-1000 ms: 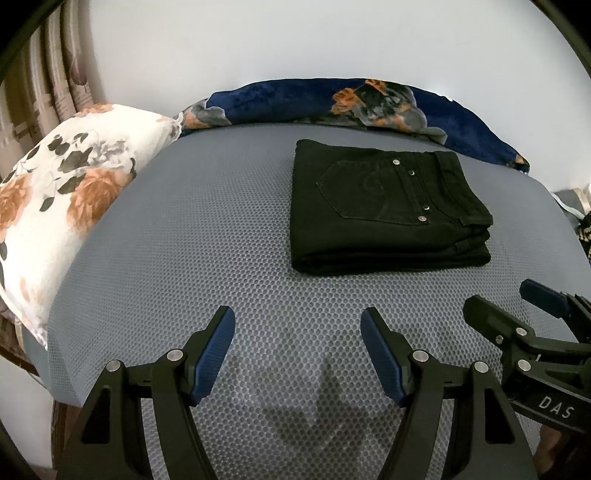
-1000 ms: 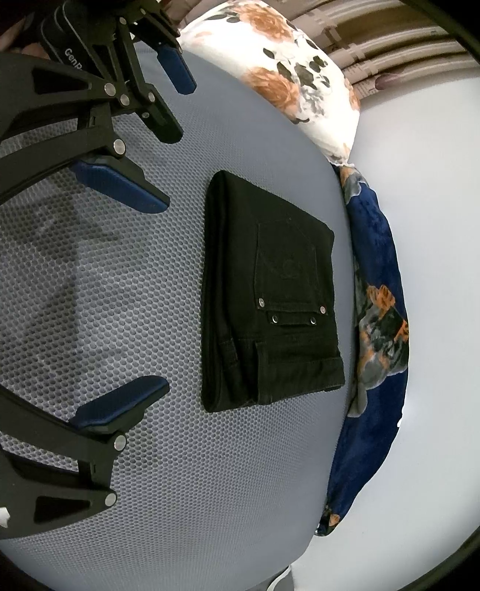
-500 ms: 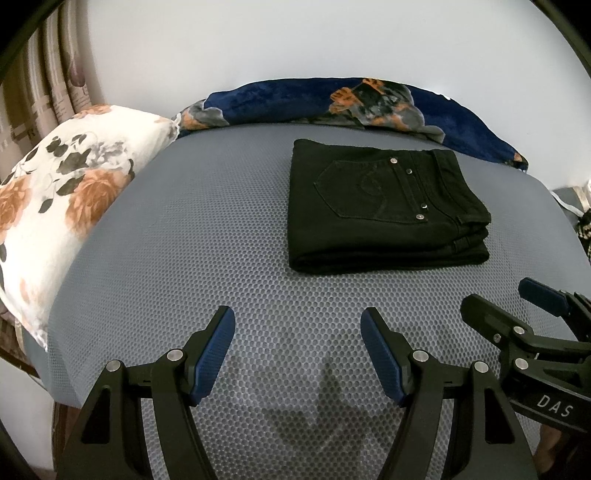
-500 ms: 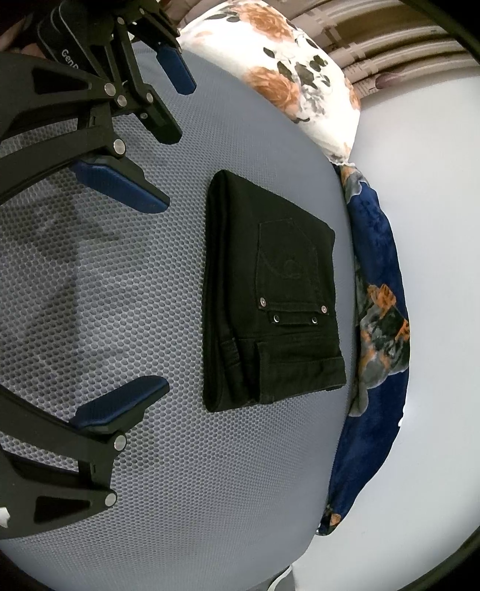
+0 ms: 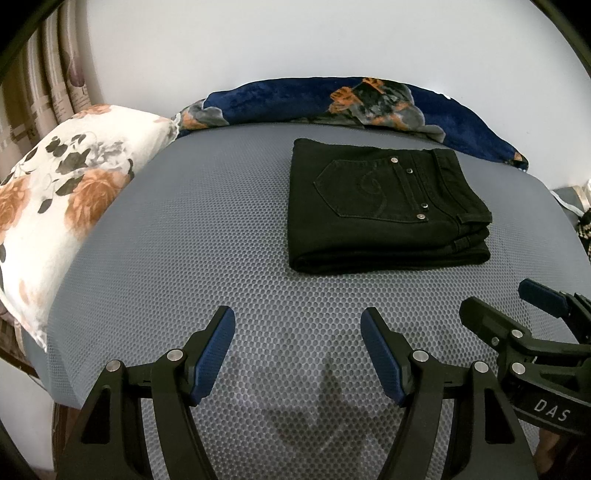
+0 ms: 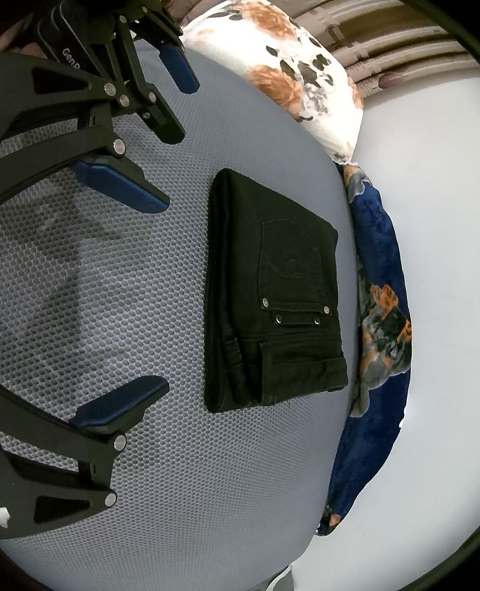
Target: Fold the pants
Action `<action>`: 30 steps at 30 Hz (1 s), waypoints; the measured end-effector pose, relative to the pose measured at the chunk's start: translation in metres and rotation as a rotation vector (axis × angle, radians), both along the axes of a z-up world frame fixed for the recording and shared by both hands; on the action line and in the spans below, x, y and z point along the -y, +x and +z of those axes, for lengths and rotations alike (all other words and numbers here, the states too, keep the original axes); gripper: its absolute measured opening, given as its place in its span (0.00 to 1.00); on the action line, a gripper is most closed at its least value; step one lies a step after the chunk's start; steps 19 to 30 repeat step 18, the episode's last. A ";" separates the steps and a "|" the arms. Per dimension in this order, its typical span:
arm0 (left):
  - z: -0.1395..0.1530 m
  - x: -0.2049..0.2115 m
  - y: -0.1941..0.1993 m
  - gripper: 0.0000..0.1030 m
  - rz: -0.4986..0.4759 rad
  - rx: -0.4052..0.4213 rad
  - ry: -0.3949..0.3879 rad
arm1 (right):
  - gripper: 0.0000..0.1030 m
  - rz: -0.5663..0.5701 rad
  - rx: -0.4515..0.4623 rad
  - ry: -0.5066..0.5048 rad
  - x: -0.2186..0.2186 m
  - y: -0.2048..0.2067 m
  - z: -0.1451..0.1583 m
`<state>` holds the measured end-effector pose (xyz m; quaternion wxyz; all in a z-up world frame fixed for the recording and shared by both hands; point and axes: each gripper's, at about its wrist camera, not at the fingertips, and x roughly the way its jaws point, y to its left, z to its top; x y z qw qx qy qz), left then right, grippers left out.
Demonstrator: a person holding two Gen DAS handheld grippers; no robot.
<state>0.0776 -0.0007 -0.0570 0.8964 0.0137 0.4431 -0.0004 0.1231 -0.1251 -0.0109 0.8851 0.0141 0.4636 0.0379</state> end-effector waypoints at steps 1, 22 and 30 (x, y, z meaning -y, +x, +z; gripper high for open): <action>-0.001 -0.001 0.001 0.69 -0.001 0.000 0.001 | 0.85 0.000 -0.001 0.000 0.000 0.000 0.000; -0.006 -0.007 0.014 0.69 -0.022 -0.014 -0.010 | 0.85 -0.001 -0.018 0.000 -0.002 0.004 -0.005; -0.006 -0.007 0.014 0.69 -0.022 -0.014 -0.010 | 0.85 -0.001 -0.018 0.000 -0.002 0.004 -0.005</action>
